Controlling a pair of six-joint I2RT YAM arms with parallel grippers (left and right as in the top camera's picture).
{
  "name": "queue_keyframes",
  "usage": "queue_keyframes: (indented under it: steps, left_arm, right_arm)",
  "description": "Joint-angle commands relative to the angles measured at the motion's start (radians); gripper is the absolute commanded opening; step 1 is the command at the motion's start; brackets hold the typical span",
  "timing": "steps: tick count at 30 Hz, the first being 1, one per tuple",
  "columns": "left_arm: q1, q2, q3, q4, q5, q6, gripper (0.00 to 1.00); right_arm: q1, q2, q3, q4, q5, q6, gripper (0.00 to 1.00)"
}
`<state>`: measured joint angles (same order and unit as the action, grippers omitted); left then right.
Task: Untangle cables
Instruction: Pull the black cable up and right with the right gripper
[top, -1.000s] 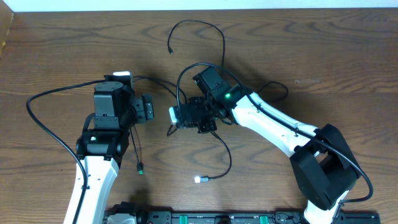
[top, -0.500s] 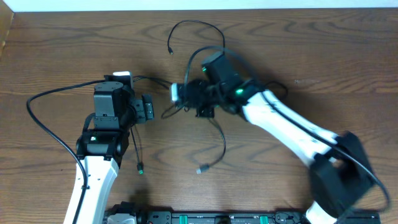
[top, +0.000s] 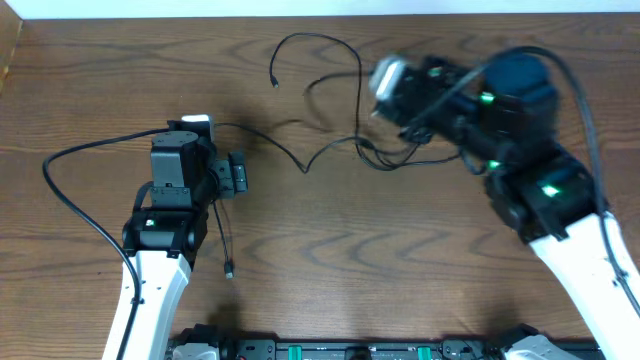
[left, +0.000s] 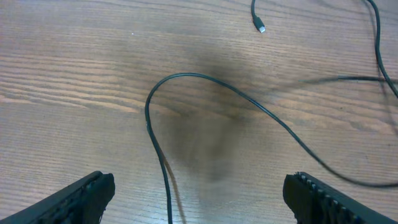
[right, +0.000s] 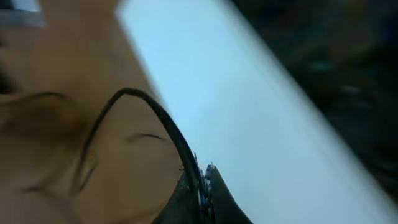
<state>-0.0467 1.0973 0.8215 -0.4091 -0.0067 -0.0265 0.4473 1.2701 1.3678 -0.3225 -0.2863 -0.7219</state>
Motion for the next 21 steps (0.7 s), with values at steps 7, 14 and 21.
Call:
queue_keyframes:
  steps: [7,14,21]
  left_arm:
    - [0.005,-0.007,0.000,-0.002,-0.013,-0.005,0.92]
    - [0.005,-0.007,0.000,-0.002,-0.013,-0.005,0.92]
    - [0.005,-0.007,0.000,-0.002,-0.013,-0.005,0.92]
  right_arm:
    - [-0.177,-0.087,0.006,0.204,0.374,0.214,0.02]
    - [-0.319,-0.087,0.006,0.263,0.375,0.298,0.03]
    - [-0.495,-0.035,0.006,0.263,0.374,0.298,0.01]
